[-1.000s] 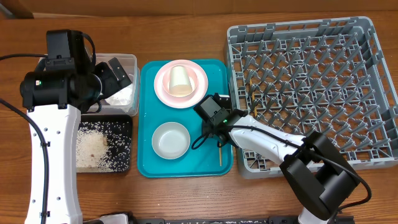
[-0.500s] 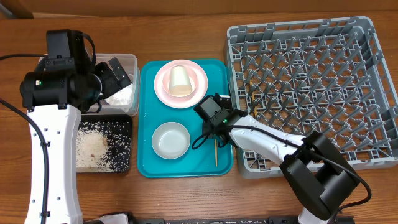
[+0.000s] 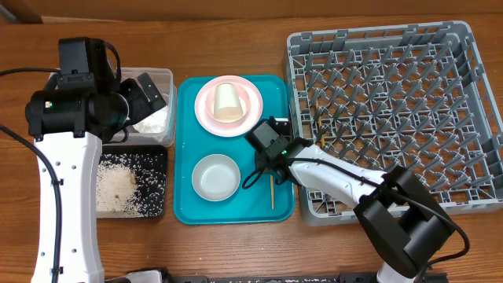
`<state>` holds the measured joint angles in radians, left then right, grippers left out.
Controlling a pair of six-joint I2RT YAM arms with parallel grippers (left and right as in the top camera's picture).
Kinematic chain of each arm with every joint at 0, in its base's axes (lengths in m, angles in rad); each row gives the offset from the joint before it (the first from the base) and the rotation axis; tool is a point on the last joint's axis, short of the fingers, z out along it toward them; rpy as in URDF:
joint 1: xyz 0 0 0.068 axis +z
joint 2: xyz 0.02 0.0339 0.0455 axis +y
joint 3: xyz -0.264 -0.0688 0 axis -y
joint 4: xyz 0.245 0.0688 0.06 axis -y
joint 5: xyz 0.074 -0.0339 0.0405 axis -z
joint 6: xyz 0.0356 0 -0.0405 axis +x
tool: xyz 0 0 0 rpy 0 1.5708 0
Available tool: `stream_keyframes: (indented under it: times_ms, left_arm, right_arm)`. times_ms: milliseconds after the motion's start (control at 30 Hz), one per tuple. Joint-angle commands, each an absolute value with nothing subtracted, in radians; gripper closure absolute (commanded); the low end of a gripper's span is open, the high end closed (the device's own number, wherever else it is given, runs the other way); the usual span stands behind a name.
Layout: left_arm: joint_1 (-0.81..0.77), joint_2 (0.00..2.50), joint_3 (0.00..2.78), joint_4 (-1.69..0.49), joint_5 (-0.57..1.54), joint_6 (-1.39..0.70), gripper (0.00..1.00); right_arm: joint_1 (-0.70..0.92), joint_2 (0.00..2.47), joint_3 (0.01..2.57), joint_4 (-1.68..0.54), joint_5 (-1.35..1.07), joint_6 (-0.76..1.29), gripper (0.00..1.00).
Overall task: Sort waste into correct bins and load items into the dishwasher
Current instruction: 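Carry the chopstick into the dish rack and release it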
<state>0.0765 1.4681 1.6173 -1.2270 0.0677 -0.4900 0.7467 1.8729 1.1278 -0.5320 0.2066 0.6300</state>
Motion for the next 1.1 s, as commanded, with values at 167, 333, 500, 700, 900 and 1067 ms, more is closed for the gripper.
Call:
stream_keyframes:
  times_ms: [167,333,500,700,900,1067]
  left_arm:
    - [0.073,1.459,1.637,-1.226,0.071,-0.471,0.00]
    - [0.072,1.459,1.637,-1.226,0.071,-0.471,0.00]
    - [0.072,1.459,1.637,-1.226,0.071,-0.471,0.00]
    - [0.072,1.459,1.637,-1.226,0.071,-0.471,0.00]
    - [0.072,1.459,1.637,-1.225,0.071,-0.471,0.00]
    - [0.071,1.459,1.637,-1.226,0.071,-0.471,0.00]
  right_arm:
    - [0.737,1.686,1.312,-0.586,0.439,0.326,0.96]
    - [0.682,1.602,1.312,-0.603,0.572,0.150,0.96]
    - [0.541,1.597,1.312,-0.648,0.547,0.069,0.96]
    - [0.348,1.604,1.308,-0.676,0.183,0.002,0.91]
    - [0.281,1.629,1.306,-0.691,0.106,0.003,0.91]
    - [0.281,1.631,1.288,-0.691,0.071,0.004,0.86]
